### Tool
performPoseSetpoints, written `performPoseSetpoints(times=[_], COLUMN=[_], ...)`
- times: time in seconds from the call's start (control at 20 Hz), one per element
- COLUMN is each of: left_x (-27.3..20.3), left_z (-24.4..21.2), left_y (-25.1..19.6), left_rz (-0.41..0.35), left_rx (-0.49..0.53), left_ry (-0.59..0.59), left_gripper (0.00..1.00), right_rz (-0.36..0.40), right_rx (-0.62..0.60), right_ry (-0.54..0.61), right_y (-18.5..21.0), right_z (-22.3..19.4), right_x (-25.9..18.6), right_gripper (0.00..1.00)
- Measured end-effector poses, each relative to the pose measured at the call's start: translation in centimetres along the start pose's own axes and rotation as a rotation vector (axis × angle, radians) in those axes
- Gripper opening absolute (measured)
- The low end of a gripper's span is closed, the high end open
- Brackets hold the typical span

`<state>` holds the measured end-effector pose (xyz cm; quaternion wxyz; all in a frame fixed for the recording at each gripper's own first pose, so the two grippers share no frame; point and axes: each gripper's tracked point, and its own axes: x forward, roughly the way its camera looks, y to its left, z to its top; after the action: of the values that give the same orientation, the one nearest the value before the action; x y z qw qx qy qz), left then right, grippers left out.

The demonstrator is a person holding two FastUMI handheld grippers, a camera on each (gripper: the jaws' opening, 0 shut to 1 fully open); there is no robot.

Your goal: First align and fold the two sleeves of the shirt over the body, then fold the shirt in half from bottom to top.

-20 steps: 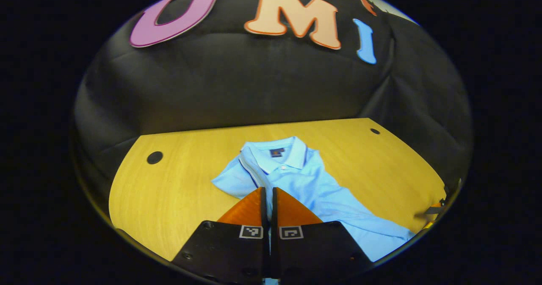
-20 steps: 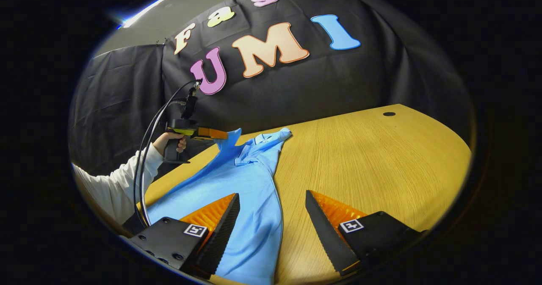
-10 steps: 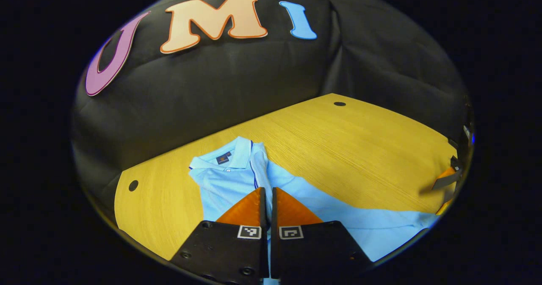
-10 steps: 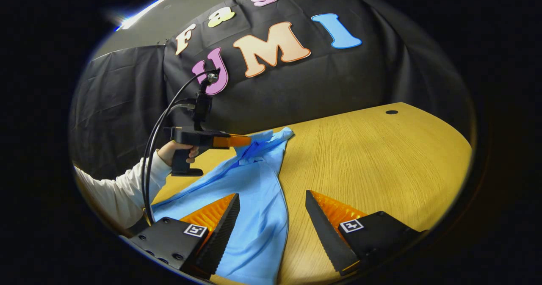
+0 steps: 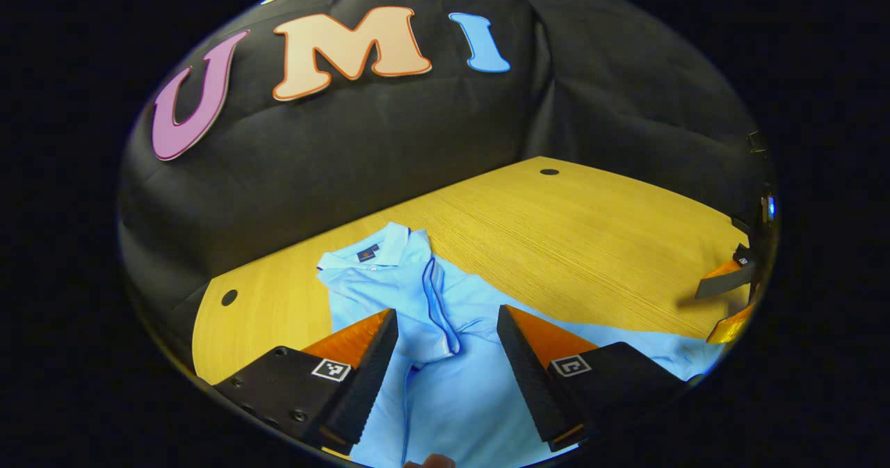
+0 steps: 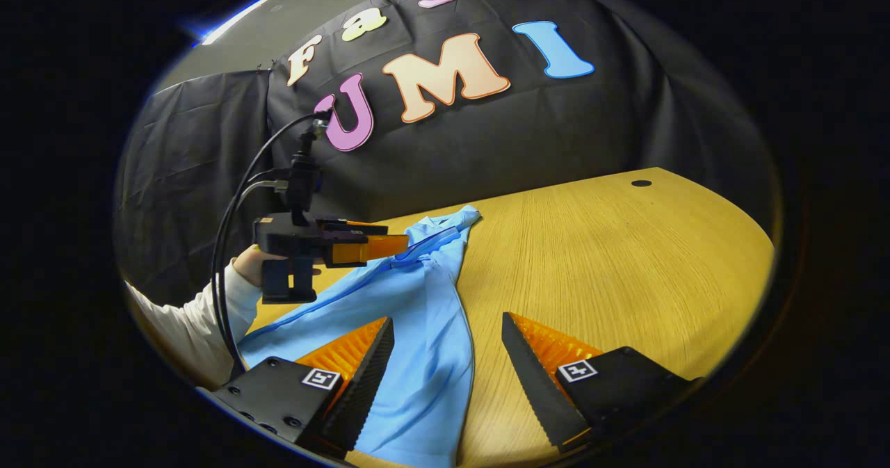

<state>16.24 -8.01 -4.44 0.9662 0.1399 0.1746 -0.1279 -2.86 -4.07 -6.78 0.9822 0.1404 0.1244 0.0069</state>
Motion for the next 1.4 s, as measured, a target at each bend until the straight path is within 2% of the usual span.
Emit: performPoseSetpoints(times=[0.3,0.55,0.7,1.1,1.3,1.4], left_x=[-8.4,-14.6,-17.3,-22.3,-23.4,-23.4], left_z=[-2.5,-7.8,-11.4,-17.7,-19.1,-19.3], left_y=[0.6,0.6,-1.5,-2.0,-2.0,-2.0], left_rz=[0.059,0.106,0.067,0.135,0.164,0.172], left_rx=[-0.058,-0.148,-0.220,-0.313,-0.342,-0.346], left_ry=[-0.051,-0.024,0.024,0.089,0.098,0.100], left_gripper=[0.88,0.88,0.88,0.87,0.85,0.86], right_rz=[-0.009,-0.057,-0.080,-0.145,-0.119,-0.132], right_rx=[-0.060,-0.138,-0.164,-0.234,-0.217,-0.239], right_ry=[0.015,0.025,0.050,0.095,0.116,0.118], right_y=[1.5,2.2,2.6,2.8,3.9,3.7], right_z=[-1.2,-2.6,-3.9,-7.6,-9.2,-9.6], right_x=[-0.5,-2.7,-4.5,-7.4,-7.8,-7.8], right_gripper=[0.98,0.98,0.98,0.98,0.98,0.98])
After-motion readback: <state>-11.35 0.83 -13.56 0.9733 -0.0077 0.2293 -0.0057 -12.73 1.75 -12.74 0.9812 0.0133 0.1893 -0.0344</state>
